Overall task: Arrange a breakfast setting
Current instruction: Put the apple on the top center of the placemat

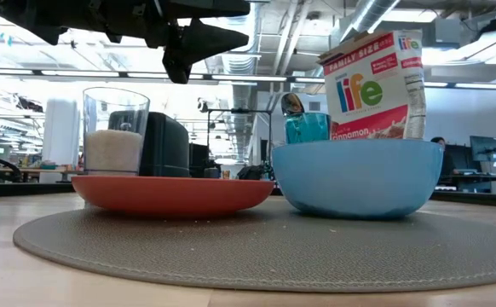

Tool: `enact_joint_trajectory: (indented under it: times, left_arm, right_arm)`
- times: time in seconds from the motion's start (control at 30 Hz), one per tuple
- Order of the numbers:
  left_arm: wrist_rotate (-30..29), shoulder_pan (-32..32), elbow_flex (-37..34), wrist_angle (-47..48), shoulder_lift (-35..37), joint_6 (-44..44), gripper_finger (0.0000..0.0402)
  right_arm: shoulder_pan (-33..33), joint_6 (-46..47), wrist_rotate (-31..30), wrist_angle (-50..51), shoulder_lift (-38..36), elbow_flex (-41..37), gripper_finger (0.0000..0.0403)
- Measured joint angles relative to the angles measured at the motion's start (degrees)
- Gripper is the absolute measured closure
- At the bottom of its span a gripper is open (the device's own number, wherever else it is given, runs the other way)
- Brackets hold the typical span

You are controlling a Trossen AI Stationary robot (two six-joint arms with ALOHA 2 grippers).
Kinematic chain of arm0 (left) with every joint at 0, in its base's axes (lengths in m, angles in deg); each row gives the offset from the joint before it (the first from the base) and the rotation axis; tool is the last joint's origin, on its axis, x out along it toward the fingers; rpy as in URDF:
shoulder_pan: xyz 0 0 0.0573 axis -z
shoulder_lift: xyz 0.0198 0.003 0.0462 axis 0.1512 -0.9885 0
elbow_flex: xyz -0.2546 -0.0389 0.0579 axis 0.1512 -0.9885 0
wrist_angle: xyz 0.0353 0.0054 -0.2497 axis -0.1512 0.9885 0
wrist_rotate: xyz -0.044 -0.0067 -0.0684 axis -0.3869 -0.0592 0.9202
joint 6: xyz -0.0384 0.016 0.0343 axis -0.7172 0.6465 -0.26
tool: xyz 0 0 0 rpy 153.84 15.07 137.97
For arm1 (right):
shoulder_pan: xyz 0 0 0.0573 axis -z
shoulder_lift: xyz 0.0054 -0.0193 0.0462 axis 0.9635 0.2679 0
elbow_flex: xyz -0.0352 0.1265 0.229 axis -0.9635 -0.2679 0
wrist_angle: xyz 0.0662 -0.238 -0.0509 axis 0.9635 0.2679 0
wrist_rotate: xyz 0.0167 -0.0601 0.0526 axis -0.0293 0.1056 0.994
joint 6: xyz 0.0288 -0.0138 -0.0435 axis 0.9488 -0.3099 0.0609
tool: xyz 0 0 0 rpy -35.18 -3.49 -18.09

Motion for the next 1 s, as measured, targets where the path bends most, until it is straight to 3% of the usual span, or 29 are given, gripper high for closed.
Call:
enact_joint_trajectory:
  times: [0.13, 0.3, 0.63, 1.0]
  left_arm:
    - [0.0, 0.0, 0.0, 0.0, 0.0, 0.0, 0.0208]
    - [0.0, 0.0, 0.0, 0.0, 0.0, 0.0, 0.0208]
    - [0.2, 0.0, 0.0, 0.2, 0.0, 0.0, 0.0208]
    - [0.9, 0.2, 0.0, 1.3, 0.0, 0.9, 0.0208]
  right_arm:
    - [0.5, -2.9, -0.3, 2.8, 0.1, 2.1, 0.0115]
    - [2.7, -8.9, -1.9, 13.5, 0.1, 9.3, 0.0115]
    - [11.0, -24.2, -16.2, 27.2, -0.1, 25.4, 0.0115]
    - [27.1, -56.7, -31.1, 24.4, -0.1, 33.5, 0.0116]
